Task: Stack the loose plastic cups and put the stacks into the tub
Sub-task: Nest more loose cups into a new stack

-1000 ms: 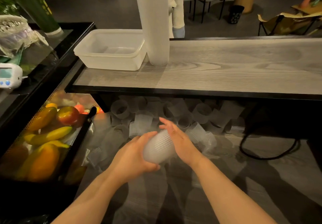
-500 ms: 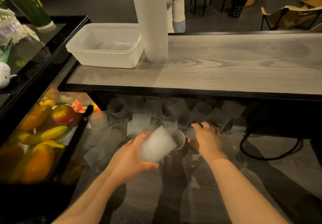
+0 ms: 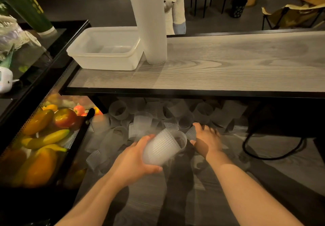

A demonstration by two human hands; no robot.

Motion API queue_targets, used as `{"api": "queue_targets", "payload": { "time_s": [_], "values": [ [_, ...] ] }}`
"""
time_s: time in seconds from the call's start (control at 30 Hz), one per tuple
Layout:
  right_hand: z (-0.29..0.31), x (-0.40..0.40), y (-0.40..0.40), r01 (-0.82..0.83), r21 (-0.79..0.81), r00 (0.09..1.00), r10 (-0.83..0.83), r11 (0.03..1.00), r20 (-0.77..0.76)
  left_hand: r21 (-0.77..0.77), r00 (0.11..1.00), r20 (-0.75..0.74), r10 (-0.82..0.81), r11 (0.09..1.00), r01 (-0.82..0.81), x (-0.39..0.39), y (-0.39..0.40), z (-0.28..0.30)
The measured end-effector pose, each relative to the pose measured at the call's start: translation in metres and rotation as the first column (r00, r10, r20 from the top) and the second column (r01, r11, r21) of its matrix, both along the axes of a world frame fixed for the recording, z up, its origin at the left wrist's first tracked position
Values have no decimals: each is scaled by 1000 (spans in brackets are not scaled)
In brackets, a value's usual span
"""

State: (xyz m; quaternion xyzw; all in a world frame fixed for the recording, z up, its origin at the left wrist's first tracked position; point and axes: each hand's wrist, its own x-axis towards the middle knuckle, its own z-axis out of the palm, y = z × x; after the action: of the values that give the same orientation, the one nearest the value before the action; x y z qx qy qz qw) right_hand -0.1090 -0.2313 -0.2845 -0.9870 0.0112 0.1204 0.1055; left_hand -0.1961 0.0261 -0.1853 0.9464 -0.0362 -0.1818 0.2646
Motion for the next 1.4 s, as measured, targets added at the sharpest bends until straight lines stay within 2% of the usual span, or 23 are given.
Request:
{"api": "queue_targets", "payload": {
  "time_s": [0.27,0.33,0.4,0.5,0.57,0.63,0.67,0.7,0.73,0.87,1.0,1.23,1.4],
  "values": [
    [3,-2,-4,23,44,999,-25,999,45,27,1000,6,11,1000,-12,-3,3,3],
    [8,-10,-6,95,160,991,-108,983,79,32,1000,13,18,999,-18,-4,3,3],
    [19,-25,-5,189,372,961,-249,909,121,30,1000,14,24,999,-25,-6,3,4],
    [39,-40,-1,354,653,882,-471,670,6,15,999,15,34,999,-35,-10,2,2],
    [53,-46,2,353,852,857,-499,387,-128,3,999,15,43,999,-43,-12,1,1],
    [66,-52,5,311,950,883,-379,29,-277,-20,998,18,53,998,-53,-14,0,2],
    [71,-55,6,313,944,896,-299,-102,-329,-36,998,25,58,998,-57,-15,-1,3],
    [75,-56,8,315,934,909,-229,-169,-348,-52,998,32,62,997,-60,-15,-2,4],
    [80,-57,10,317,930,920,-177,-188,-350,-66,997,40,66,996,-63,-16,-3,5],
    [83,-60,23,317,936,937,-102,-154,-334,-123,995,61,81,990,-73,-18,-4,7],
    [80,-63,33,224,974,968,-127,43,-217,-150,992,73,106,984,-94,-18,-2,8],
    [81,-64,34,164,960,980,-145,227,-133,-145,988,67,138,981,-127,-20,-4,6],
    [75,-59,26,146,956,981,-165,253,-106,-155,989,66,129,981,-118,-19,-10,0]
  ]
}}
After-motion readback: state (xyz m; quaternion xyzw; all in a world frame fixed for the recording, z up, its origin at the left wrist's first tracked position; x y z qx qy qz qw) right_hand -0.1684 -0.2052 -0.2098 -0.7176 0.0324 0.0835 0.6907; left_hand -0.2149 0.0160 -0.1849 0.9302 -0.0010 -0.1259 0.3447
